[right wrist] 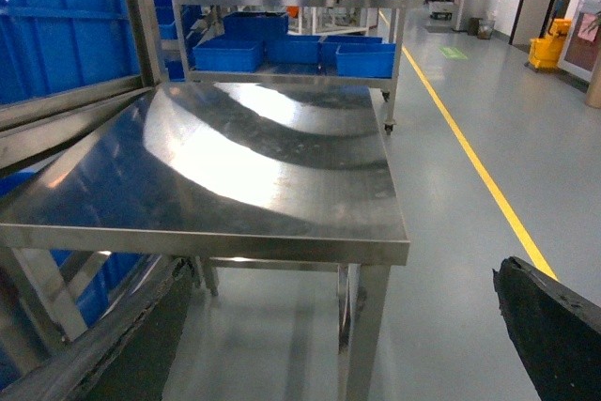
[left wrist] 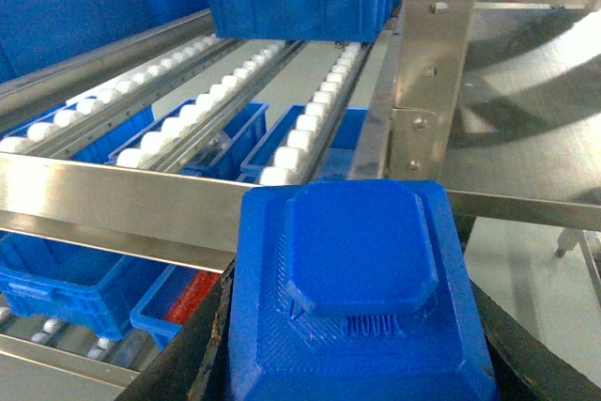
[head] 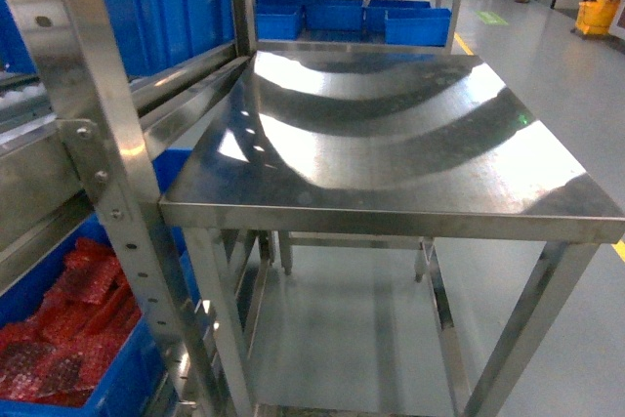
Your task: Pick blue part to blue bin on bottom shelf
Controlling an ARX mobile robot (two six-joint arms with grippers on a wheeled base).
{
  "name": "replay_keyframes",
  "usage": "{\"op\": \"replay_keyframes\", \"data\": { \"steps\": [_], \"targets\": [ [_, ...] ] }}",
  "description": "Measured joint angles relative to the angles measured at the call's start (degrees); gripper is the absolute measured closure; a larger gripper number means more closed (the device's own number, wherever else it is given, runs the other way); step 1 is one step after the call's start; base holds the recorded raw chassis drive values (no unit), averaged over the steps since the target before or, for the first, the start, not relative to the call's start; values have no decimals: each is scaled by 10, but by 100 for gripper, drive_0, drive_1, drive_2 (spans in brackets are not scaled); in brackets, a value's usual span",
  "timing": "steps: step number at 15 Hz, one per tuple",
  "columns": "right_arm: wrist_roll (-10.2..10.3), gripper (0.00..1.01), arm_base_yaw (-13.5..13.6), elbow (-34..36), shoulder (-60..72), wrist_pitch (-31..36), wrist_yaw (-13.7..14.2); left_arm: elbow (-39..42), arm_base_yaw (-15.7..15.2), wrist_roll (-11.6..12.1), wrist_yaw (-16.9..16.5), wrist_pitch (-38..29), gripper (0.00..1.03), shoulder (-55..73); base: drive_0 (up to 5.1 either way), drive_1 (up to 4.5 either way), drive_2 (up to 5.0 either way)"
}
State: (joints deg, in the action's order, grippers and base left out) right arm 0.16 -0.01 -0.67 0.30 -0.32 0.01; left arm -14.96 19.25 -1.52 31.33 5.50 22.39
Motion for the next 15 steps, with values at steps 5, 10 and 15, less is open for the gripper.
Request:
{"op": "replay_keyframes", "data": {
  "steps": [5, 10, 15],
  "targets": [
    [0, 3, 0, 0, 0, 0, 0, 0, 0, 0, 1, 1, 60, 0, -494, 207, 280],
    [0, 3, 0, 0, 0, 1, 0, 0, 0, 0, 2, 0, 60, 0, -502, 243, 243],
    [0, 3, 0, 0, 0, 0, 0, 0, 0, 0, 2, 1, 60, 0, -502, 243, 243]
  ]
}}
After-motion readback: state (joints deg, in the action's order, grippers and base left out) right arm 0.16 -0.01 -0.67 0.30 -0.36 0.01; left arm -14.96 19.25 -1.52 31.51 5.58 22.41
